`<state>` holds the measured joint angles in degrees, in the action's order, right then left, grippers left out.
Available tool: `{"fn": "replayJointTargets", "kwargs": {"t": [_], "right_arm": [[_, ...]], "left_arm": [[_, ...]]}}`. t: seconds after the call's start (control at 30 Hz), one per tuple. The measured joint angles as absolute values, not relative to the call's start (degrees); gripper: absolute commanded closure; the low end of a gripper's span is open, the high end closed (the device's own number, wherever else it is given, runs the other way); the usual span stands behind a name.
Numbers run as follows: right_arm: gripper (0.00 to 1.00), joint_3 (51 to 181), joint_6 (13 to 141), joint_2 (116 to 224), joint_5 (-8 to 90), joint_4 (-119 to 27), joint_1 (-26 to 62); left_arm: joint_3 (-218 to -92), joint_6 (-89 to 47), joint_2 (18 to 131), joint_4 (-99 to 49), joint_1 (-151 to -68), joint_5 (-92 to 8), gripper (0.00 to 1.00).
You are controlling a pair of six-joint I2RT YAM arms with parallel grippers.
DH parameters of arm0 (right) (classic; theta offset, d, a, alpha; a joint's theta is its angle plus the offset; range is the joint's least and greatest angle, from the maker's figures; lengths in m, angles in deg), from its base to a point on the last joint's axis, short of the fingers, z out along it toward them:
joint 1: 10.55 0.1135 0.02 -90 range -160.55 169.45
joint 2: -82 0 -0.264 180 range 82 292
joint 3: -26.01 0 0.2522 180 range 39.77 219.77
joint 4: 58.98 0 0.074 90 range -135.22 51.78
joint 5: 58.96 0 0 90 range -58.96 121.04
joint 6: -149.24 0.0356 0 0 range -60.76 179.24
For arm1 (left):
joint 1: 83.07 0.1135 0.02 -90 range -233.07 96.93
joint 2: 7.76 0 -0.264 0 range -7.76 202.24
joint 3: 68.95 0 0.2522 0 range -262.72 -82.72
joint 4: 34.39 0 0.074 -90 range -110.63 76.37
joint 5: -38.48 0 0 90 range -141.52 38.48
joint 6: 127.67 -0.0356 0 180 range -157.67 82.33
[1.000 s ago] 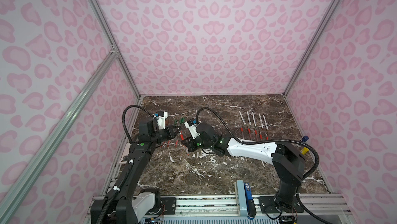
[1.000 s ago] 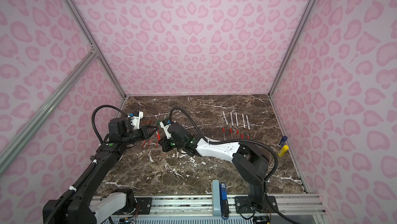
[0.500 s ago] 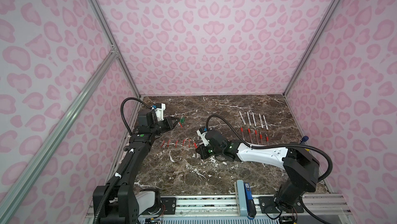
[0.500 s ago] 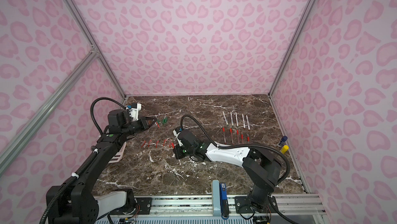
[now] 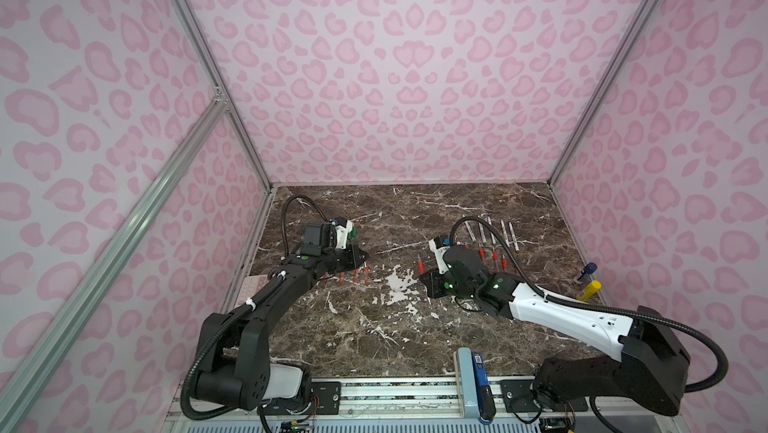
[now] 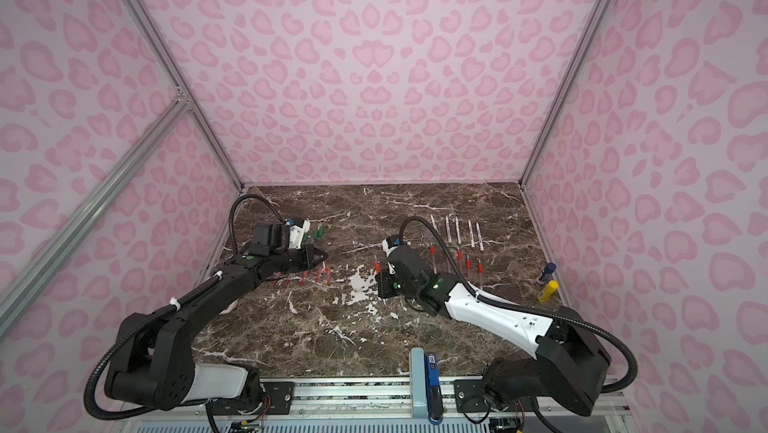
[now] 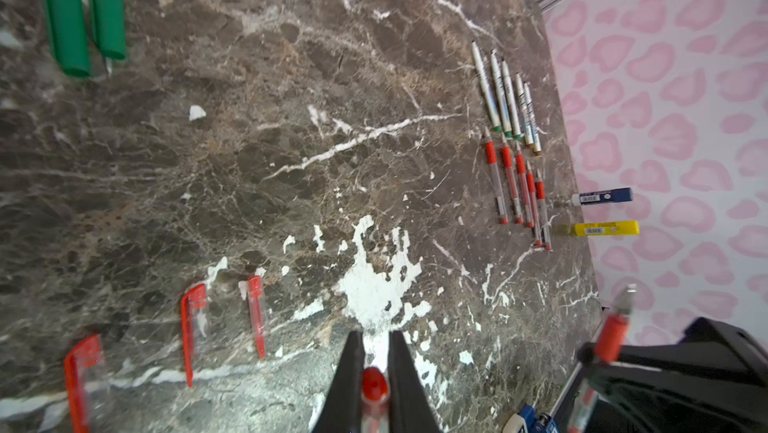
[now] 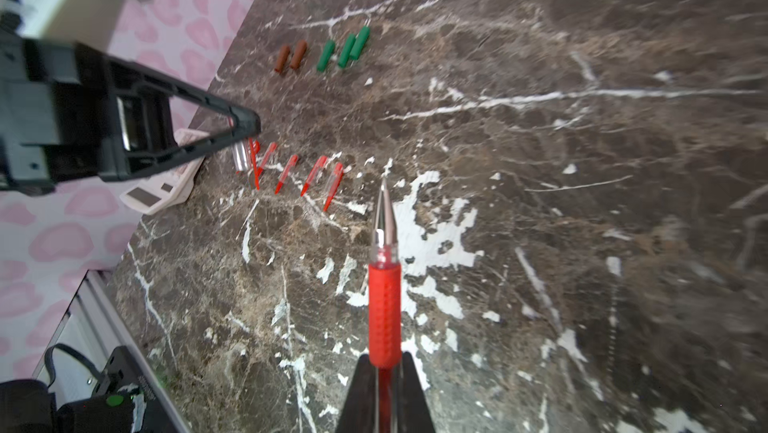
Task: Open the pen caps
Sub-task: 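Pull the pen away with the right gripper while the left gripper holds the cap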
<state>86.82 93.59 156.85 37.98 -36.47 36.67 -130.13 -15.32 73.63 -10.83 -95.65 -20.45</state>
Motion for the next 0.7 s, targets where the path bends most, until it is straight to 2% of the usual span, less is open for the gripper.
{"fn": "replayJointTargets", "kwargs": {"t": [0.33,0.7], "right_arm": [[1.00,83.12,93.57,149.03,35.08,-30.87,34.29],[1.00,80.68,94.14,146.97,34.73,-30.65,33.61]], "left_arm": [[-137.76,-16.80,87.05,-6.92,-100.45,-23.11,0.96],[-142.75,-17.77,94.85,-2.76,-102.31,-26.06,0.86]]}}
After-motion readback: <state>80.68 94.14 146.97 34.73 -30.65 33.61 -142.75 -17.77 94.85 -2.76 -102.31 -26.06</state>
